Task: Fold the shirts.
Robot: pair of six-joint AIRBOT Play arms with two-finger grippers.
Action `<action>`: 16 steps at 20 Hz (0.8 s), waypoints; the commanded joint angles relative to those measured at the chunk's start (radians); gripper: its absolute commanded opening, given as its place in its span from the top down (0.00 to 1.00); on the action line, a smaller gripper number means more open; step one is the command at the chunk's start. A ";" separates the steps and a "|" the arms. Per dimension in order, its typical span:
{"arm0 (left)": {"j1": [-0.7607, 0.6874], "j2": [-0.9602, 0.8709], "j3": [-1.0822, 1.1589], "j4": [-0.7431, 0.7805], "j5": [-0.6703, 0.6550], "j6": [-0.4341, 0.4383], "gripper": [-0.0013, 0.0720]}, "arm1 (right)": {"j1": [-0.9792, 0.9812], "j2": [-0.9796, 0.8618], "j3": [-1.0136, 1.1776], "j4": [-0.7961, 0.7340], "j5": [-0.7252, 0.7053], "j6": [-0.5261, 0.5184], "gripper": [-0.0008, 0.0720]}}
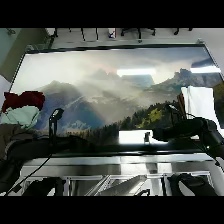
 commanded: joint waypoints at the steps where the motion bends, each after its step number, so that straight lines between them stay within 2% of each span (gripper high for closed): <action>1: 0.000 -0.051 0.005 0.001 -0.017 0.007 0.96 | 0.001 -0.010 -0.001 0.000 0.000 0.000 0.95; 8: 0.000 -0.054 0.005 0.002 -0.063 0.007 0.96 | 0.001 -0.010 -0.001 0.000 0.000 0.000 0.95; 16: 0.000 0.103 0.004 0.027 -0.099 0.006 0.96 | 0.001 -0.010 -0.001 0.000 0.000 0.000 0.95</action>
